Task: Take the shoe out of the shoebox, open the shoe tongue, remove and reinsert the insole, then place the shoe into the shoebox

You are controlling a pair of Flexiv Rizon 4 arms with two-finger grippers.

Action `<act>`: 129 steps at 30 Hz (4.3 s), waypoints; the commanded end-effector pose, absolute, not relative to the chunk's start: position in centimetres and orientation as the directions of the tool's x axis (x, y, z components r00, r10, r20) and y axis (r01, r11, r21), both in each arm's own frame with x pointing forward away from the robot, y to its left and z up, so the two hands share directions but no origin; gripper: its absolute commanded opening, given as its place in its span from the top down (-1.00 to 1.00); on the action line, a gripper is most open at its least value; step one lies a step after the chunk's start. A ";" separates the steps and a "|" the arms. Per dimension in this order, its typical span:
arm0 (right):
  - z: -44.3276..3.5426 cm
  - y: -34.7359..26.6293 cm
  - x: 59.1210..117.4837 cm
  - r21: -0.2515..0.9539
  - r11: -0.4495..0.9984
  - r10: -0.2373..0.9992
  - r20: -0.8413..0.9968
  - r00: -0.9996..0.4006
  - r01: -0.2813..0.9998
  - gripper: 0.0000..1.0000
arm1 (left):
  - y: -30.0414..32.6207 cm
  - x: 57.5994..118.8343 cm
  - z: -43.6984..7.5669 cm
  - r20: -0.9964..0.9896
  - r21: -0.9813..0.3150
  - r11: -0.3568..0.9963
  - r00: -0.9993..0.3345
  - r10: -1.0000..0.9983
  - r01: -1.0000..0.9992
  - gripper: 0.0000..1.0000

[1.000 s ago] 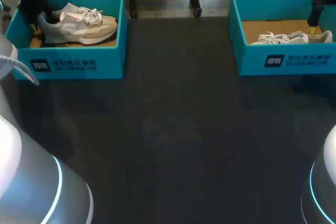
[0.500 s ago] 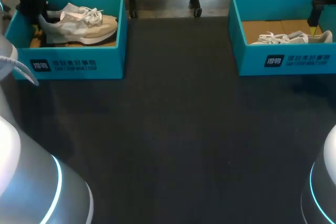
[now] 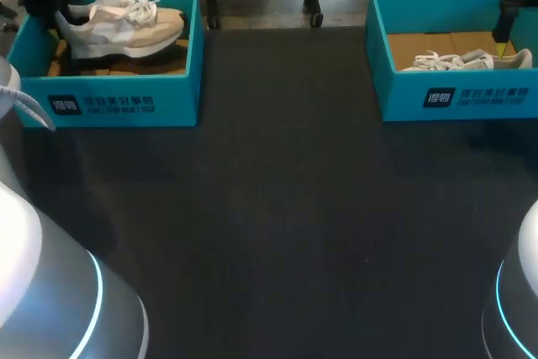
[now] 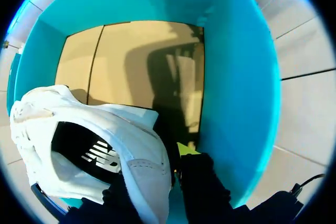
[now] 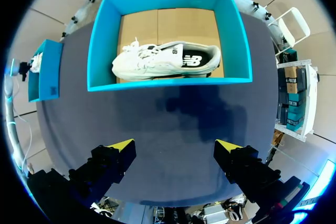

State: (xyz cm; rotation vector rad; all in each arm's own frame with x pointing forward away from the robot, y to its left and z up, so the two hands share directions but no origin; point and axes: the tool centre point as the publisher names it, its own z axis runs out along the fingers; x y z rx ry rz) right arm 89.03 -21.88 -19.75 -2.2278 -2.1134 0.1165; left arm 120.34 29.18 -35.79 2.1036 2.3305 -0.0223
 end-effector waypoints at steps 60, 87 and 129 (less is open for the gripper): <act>-19.8 -21.9 89.0 -0.101 -0.053 0.999 -0.008 0.052 0.994 -1.00 | 19.4 88.9 -18.3 0.082 0.293 0.180 -0.212 0.974 0.939 1.00; -19.8 -21.9 89.0 -0.101 -0.053 0.999 -0.008 0.052 0.994 -1.00 | 11.8 80.0 -22.0 0.131 0.270 0.060 -0.099 0.986 0.961 1.00; -19.8 -21.9 89.0 -0.101 -0.053 0.999 -0.008 0.052 0.994 -1.00 | 0.1 67.8 -29.4 0.165 0.133 -0.011 -0.011 0.986 0.991 1.00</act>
